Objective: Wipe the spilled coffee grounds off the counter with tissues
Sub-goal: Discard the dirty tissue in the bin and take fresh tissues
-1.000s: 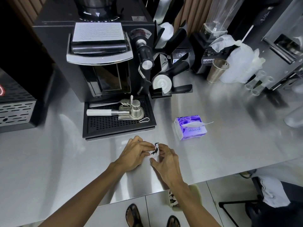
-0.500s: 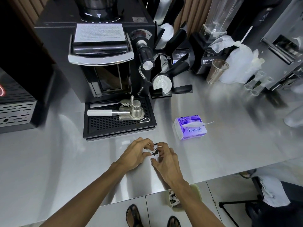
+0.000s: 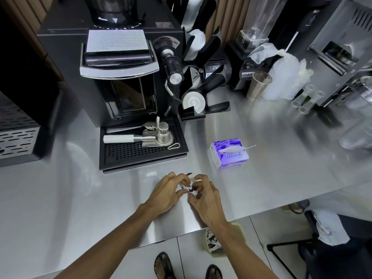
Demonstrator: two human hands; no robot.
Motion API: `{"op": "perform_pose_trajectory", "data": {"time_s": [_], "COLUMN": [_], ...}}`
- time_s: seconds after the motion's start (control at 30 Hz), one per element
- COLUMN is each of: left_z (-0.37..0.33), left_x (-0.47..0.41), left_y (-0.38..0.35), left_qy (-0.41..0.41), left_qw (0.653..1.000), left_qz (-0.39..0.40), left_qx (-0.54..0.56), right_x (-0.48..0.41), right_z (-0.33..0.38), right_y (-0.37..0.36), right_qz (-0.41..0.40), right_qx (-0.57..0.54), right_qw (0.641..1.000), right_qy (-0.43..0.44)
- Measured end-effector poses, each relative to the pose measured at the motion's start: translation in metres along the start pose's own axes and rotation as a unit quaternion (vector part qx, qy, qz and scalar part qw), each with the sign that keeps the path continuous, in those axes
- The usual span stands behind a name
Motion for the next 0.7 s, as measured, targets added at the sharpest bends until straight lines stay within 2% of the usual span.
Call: {"op": "perform_pose_trajectory", "data": {"time_s": [0.37,0.7], "left_z": [-0.046,-0.123], "left_x": [0.001,0.005], "left_y": [-0.027,-0.093], "left_qy": [-0.013,-0.009], "left_qw": [1.000,1.000], "left_qz": [-0.002,-0.014], "left_qx": [0.005,0.003], "right_x": [0.019,0.059], "right_z": [-0.026,-0.079], "right_y": [0.041,0.117], "right_qz": [-0.002,0.007], "right_qx": [0.001,-0.009], "right_qw": [1.000,0.999], "right_qy": [0.002,0.039]}}
Point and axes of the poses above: each hand's wrist, its own x-axis away from the middle knuckle, its own y-axis out of the back of the hand, z = x × y, the point moved 7 cm from there along -x, towards the middle knuckle, and after that the axes turned 7 degrees about -y, right-handed, at the moved point
